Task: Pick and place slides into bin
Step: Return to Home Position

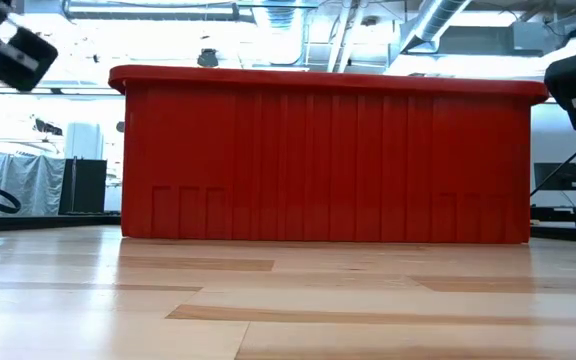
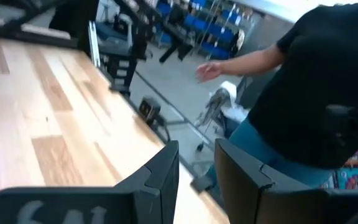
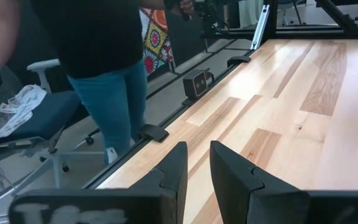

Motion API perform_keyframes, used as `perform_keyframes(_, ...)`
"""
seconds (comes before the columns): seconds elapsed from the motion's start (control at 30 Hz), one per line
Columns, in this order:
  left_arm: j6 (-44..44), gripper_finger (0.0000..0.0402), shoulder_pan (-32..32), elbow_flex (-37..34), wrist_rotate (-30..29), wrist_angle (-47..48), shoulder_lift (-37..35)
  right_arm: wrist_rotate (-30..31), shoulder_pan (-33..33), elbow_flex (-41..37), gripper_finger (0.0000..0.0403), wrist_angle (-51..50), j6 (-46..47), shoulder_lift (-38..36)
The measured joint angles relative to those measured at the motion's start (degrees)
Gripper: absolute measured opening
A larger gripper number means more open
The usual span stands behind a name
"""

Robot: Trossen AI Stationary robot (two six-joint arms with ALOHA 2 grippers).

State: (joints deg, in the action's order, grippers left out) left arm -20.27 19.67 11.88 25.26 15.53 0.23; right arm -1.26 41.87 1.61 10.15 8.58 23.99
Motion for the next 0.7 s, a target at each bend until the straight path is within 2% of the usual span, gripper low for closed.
perform_keyframes(0.27, 3.88, 0.0093, 2.21, -4.81, -4.29, -0.01, 0.0, -0.01, 0.0, 0.02, 0.0061, 0.0, 0.0, 0.0)
perform_keyframes(0.47, 6.84, 0.0093, 3.13, -7.29, -9.67, -6.14, 0.1, 0.0, 0.0, 0.02, 0.0061, 0.0, 0.0, -0.01)
perform_keyframes(0.7, 7.19, 0.0093, 3.18, -7.45, -17.36, -6.31, 0.02, -0.02, 0.0, 0.02, 0.0061, -0.34, 0.02, 0.0)
